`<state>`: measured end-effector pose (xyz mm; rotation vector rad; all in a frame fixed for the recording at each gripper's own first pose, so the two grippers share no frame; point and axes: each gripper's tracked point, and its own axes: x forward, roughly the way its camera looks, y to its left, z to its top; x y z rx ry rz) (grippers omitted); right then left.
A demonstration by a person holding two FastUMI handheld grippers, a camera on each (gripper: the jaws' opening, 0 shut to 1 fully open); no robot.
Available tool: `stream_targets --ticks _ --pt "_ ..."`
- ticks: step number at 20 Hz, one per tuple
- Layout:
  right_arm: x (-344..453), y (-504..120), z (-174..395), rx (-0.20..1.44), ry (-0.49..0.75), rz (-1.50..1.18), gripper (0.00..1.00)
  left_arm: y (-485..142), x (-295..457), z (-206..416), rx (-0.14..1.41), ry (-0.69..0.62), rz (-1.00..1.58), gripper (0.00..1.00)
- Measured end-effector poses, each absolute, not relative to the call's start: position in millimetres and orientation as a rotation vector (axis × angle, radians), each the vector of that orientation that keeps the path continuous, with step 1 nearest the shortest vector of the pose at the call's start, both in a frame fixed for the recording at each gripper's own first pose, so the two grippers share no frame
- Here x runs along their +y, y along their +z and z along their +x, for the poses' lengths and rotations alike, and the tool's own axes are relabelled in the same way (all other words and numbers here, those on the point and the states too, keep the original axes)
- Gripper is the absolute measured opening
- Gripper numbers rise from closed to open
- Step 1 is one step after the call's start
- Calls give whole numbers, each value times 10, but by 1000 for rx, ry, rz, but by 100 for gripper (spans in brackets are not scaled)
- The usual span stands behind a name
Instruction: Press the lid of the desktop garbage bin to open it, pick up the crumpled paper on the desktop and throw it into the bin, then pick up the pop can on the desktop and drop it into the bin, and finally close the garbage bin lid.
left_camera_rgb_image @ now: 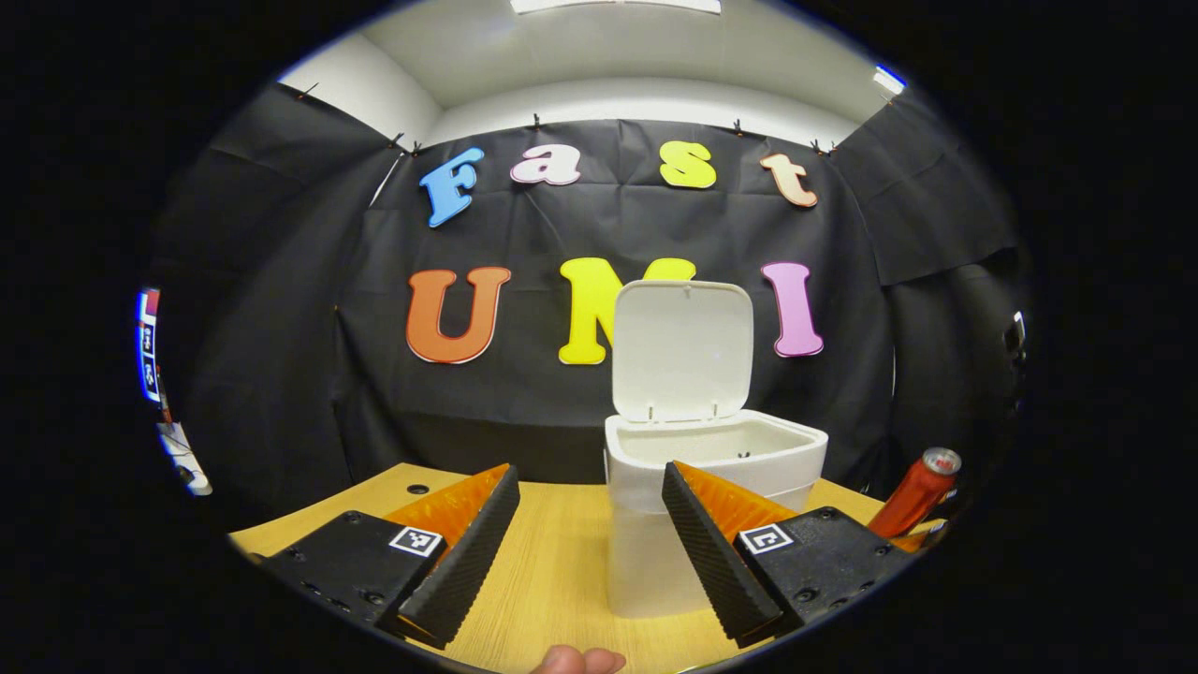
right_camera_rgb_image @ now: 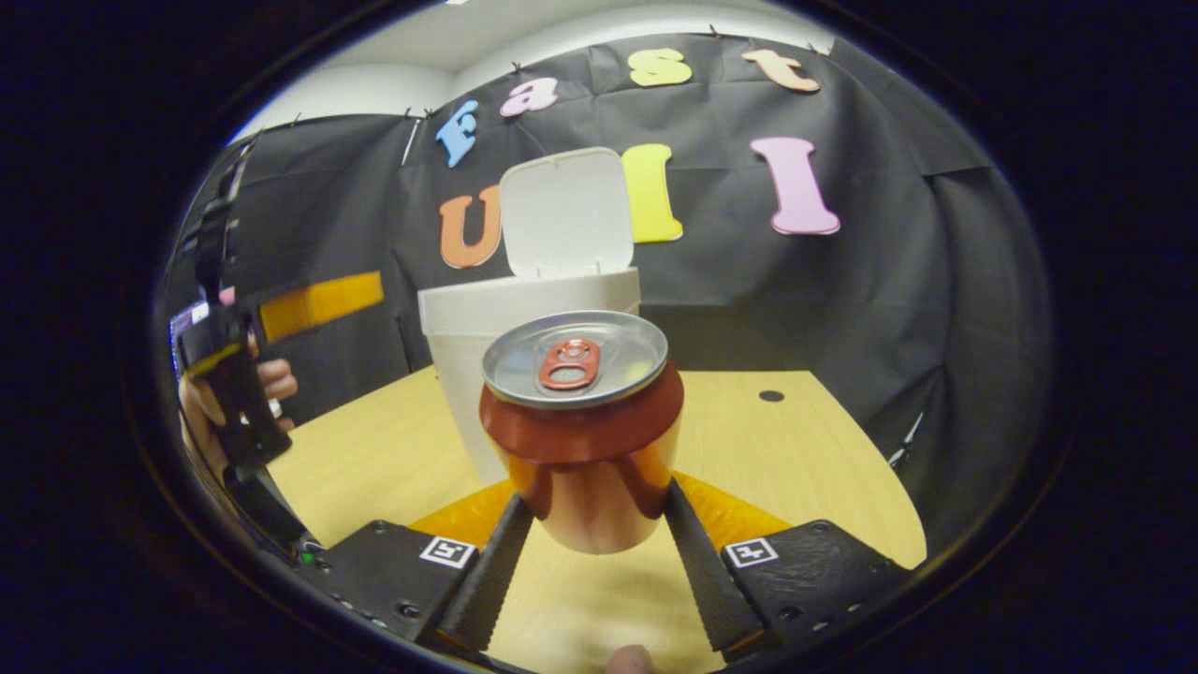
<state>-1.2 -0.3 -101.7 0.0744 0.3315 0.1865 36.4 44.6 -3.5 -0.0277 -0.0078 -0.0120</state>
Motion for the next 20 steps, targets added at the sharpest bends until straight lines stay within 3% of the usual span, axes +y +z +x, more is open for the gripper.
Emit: stream_targets --ticks 6,11,20 --pt "368 -87 182 253 314 66 81 -506 659 147 71 -4 -26 99" --pt "526 410 571 177 312 9 81 -696 750 -14 85 19 -32 99" --pt "764 411 1416 259 269 3 81 -733 1031 -196 94 88 -25 99"
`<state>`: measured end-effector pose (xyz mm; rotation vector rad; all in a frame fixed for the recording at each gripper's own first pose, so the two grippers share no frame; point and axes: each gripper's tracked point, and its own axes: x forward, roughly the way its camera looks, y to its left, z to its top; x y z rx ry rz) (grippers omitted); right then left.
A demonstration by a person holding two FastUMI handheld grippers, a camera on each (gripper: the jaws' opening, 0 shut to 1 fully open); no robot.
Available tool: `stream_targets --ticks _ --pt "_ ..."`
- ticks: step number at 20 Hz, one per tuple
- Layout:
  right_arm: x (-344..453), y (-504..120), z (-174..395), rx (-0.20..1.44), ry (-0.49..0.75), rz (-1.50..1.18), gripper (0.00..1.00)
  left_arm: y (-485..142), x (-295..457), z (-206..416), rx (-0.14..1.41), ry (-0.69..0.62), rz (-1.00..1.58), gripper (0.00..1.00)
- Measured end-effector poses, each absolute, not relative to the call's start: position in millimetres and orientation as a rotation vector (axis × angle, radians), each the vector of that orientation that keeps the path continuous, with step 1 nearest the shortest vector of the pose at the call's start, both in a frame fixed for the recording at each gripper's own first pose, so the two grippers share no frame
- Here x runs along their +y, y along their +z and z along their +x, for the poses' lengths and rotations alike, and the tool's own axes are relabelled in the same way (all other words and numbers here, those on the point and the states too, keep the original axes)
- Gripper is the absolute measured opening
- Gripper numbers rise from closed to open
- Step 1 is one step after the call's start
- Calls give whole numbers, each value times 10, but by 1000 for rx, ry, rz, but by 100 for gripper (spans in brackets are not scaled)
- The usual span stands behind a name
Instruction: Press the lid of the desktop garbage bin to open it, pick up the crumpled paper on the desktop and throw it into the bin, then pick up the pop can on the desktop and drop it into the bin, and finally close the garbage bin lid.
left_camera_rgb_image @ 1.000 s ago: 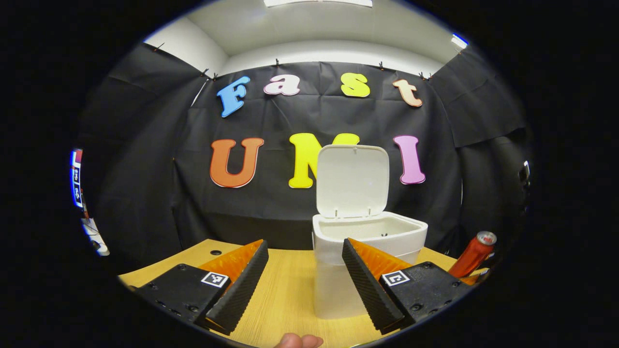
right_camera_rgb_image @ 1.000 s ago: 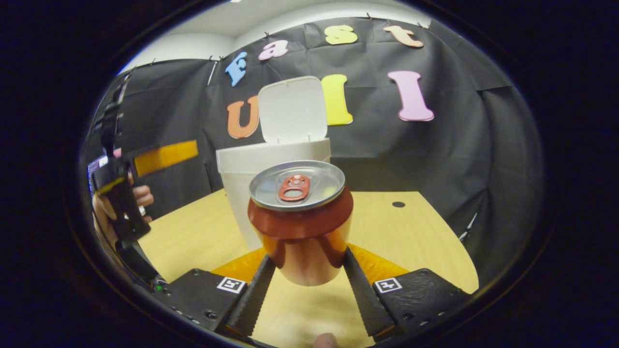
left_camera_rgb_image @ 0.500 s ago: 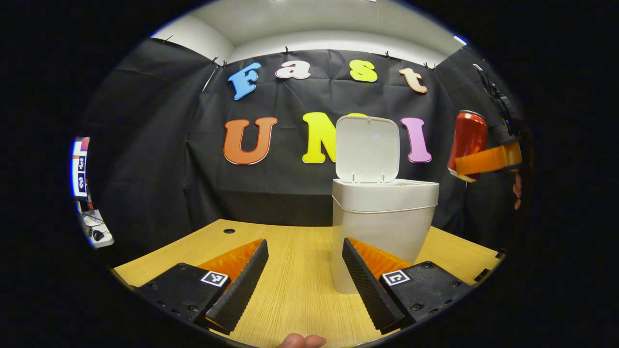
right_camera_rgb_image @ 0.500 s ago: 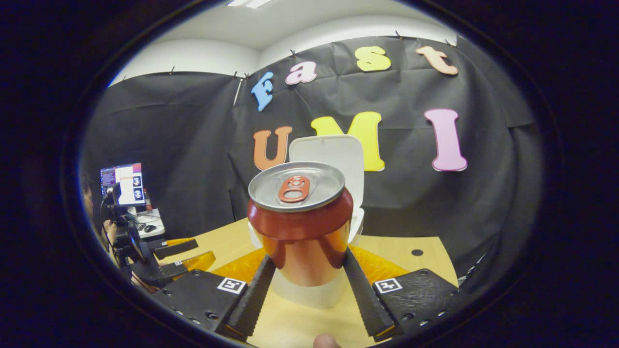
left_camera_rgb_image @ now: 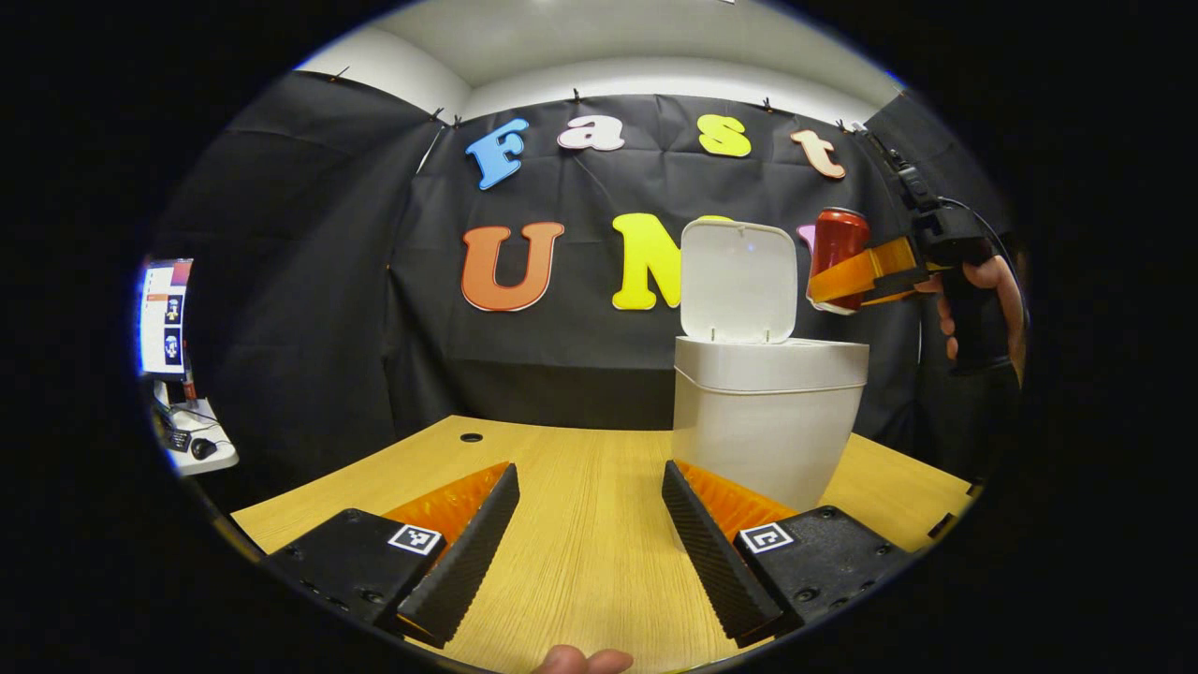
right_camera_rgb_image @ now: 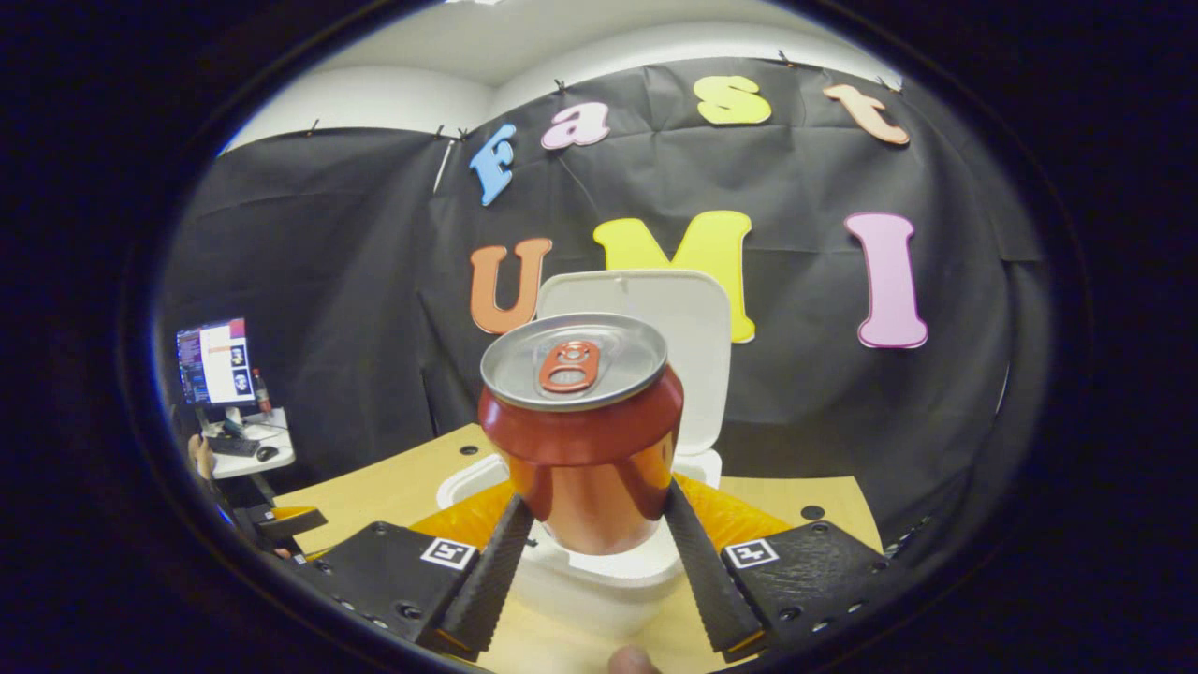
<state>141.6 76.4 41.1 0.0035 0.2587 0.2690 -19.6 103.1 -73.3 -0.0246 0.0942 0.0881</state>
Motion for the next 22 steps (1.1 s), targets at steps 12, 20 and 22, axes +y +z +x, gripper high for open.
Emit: stream_targets --ticks 12,20,22 --pt "631 -1 1862 381 183 9 83 -753 1039 -232 98 103 -30 99" --pt "639 -14 1898 381 179 5 84 -786 1006 -242 106 99 -18 99" --pt "656 11 1890 372 181 -3 84 -791 1010 -244 105 102 -16 99"
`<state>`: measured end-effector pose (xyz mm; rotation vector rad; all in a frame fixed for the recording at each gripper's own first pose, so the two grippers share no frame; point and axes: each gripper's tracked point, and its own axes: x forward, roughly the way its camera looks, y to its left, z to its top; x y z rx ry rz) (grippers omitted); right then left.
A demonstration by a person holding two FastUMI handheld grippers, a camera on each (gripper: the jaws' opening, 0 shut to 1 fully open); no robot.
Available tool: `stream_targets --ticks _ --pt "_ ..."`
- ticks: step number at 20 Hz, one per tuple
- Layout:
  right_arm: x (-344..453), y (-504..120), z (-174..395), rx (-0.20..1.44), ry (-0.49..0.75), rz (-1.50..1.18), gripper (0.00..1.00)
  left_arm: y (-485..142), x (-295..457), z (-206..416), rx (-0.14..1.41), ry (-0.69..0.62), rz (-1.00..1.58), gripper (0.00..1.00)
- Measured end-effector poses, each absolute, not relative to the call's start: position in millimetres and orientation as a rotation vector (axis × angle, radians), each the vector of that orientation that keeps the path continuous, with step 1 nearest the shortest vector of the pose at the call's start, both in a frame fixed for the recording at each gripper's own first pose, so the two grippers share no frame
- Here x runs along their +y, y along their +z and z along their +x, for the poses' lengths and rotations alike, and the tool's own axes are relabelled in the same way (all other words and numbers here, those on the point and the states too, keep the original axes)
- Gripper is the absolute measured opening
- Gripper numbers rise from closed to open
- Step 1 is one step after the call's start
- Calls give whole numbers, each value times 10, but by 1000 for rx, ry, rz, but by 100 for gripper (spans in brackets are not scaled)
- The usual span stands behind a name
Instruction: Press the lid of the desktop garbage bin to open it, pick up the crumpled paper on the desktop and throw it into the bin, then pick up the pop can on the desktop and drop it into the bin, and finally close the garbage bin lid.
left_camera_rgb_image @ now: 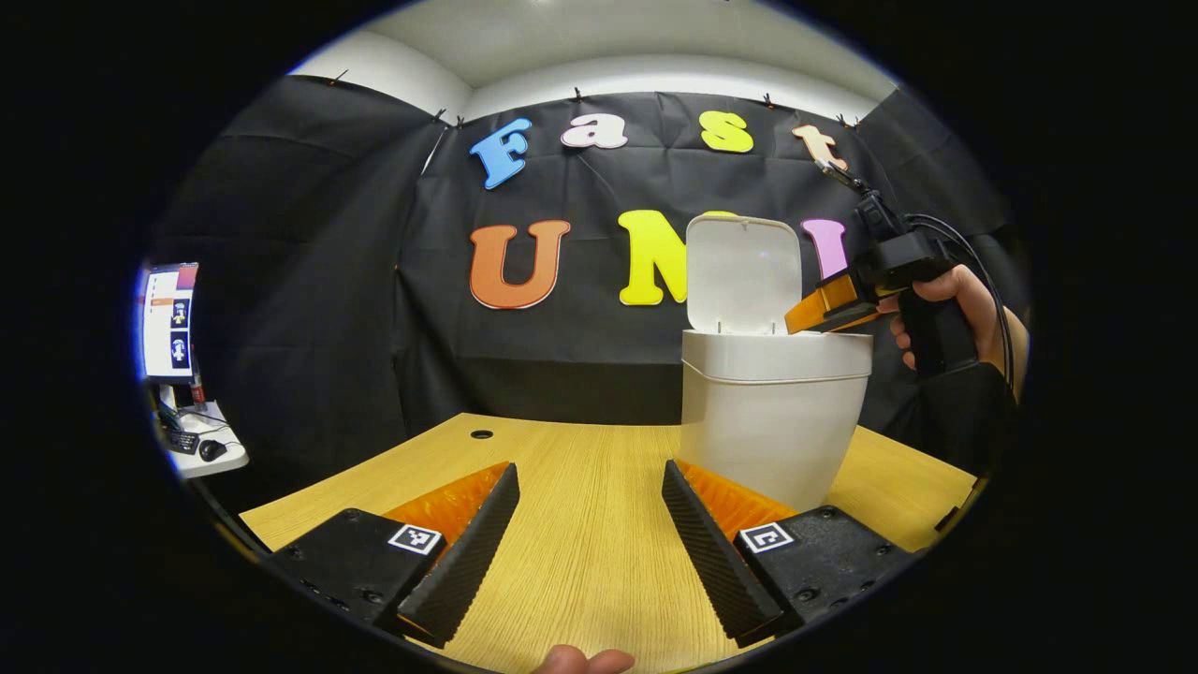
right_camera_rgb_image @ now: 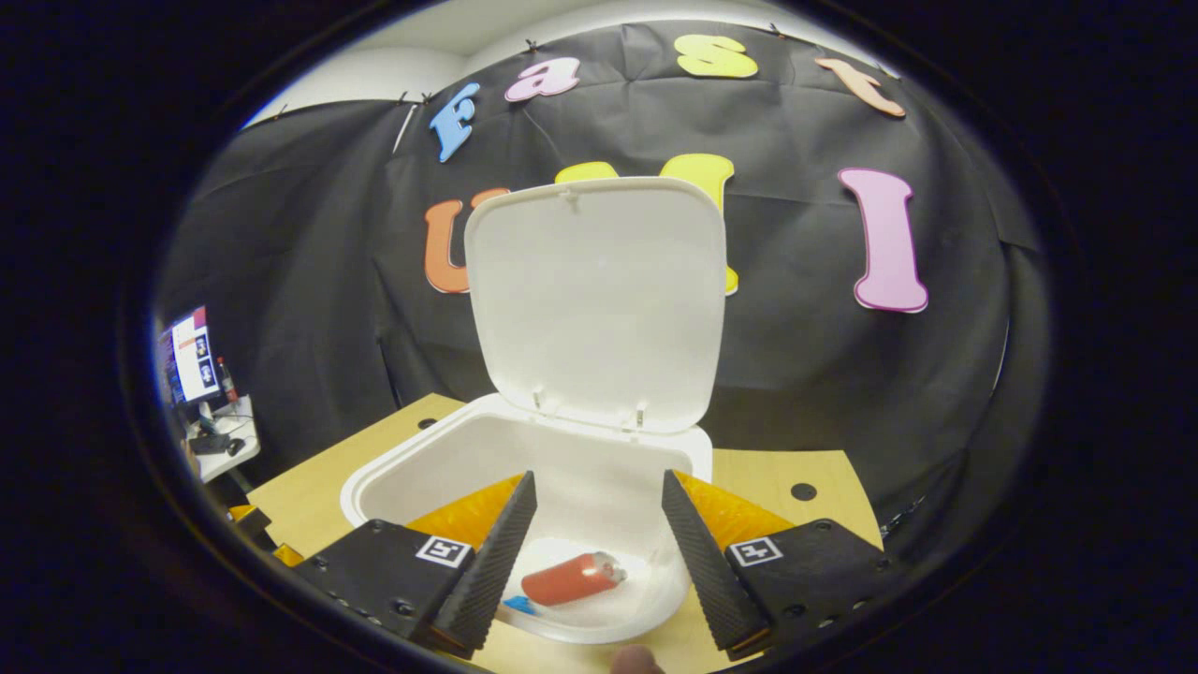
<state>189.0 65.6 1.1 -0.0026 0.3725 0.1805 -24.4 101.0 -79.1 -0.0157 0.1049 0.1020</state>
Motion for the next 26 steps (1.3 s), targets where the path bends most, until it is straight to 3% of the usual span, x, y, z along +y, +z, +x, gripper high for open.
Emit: stream_targets --ticks 6,18,24,26 --pt "698 307 1860 288 171 -13 84 -828 1017 -264 111 103 -13 99" --pt "790 1857 2104 -53 121 -1 83 -663 1070 -295 78 97 -30 100" --pt "780 2073 2506 -96 70 -18 80 -442 1104 -350 19 111 -1 99" --pt "818 2076 2644 -93 75 -10 84 -418 1110 -337 11 110 -9 99"
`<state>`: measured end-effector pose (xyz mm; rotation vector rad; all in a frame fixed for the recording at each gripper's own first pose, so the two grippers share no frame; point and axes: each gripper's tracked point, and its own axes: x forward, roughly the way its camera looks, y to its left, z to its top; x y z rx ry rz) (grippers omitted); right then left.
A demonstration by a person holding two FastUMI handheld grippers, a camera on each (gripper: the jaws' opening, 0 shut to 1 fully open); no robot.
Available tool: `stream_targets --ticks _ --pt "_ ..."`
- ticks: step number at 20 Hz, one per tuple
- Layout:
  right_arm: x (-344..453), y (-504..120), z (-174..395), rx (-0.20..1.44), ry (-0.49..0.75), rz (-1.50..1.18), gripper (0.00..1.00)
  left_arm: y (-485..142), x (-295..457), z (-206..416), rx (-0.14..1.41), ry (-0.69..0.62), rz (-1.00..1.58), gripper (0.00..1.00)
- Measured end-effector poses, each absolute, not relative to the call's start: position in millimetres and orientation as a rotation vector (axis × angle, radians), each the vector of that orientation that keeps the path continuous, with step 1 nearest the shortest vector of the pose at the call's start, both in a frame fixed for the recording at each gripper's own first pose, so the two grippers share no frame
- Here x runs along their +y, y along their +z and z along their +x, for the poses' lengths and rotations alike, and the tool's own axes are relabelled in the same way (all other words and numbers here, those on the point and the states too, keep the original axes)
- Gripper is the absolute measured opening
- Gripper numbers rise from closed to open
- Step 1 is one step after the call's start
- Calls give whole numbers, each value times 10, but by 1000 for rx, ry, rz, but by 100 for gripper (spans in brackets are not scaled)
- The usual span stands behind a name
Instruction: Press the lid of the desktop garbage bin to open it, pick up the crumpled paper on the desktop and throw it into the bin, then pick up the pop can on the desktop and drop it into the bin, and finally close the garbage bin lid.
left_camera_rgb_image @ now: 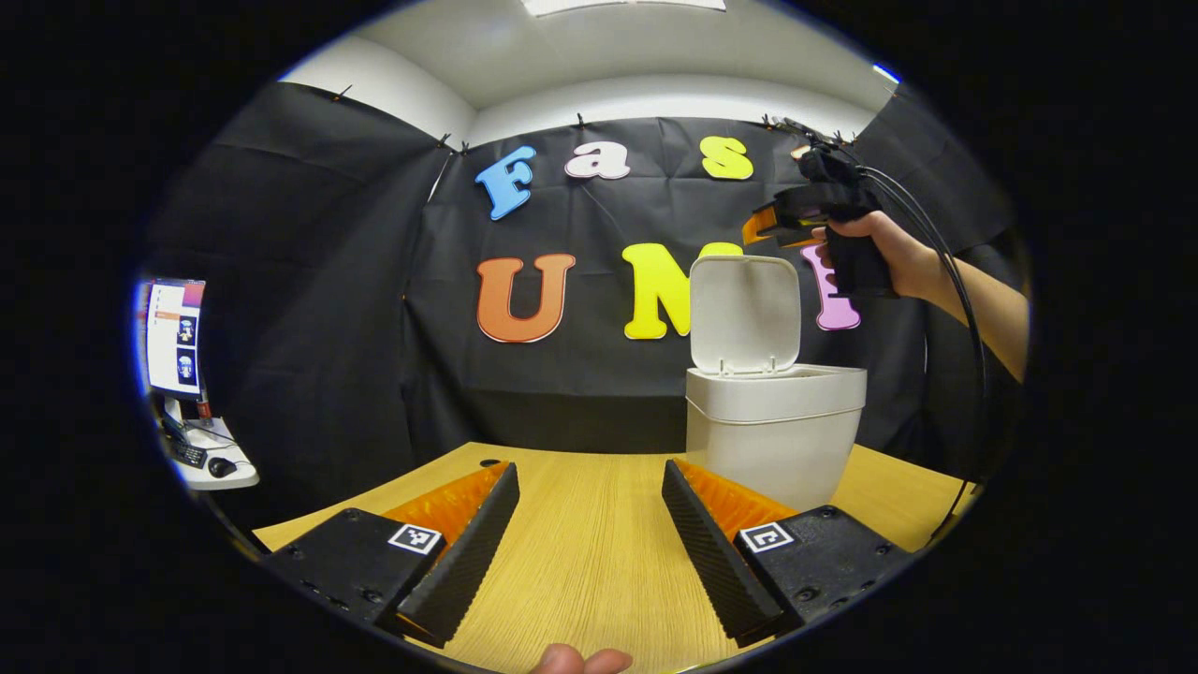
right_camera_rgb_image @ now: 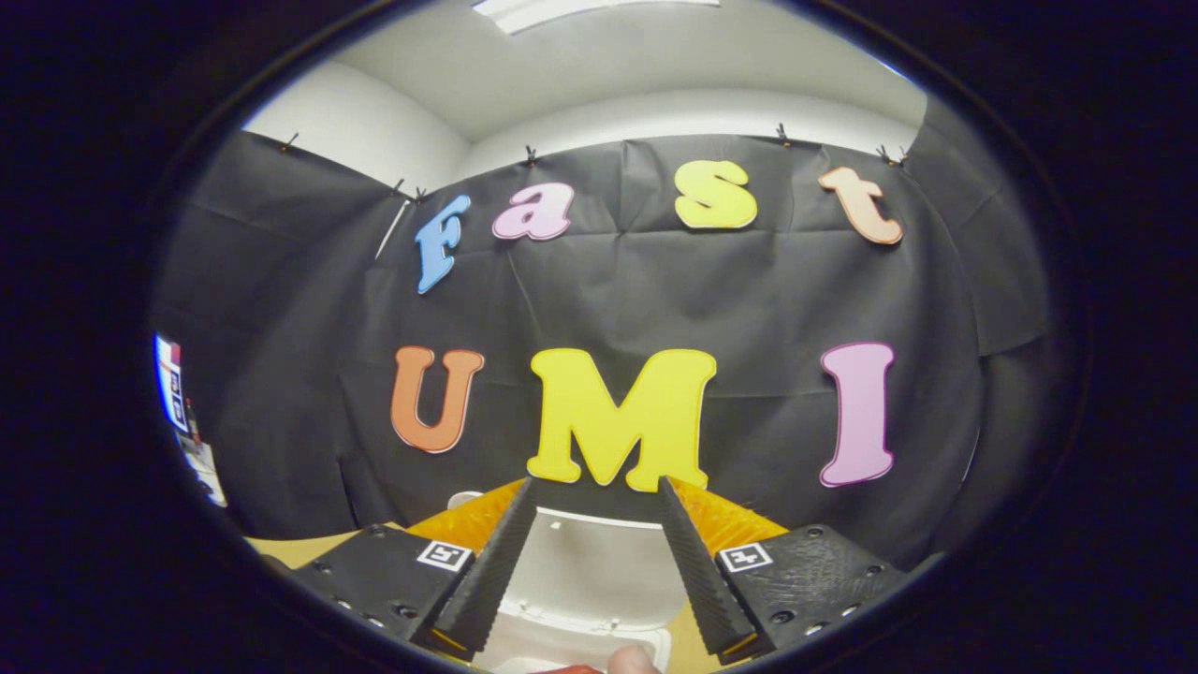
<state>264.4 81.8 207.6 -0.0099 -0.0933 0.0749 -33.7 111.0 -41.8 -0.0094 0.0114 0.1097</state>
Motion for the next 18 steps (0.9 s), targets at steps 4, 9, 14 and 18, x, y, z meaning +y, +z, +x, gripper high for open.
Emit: stream_targets --ticks 4,9,14,18 --pt "852 2026 2874 -65 72 17 84 -349 1140 -312 5 113 -33 99" --pt "866 1981 2962 -34 73 62 80 -330 1120 -261 1 108 -29 100" --pt "852 1946 2965 -10 75 70 81 -368 1126 -271 15 109 -26 100" --pt "871 1893 2846 15 86 74 84 -351 1110 -282 12 111 -27 99"
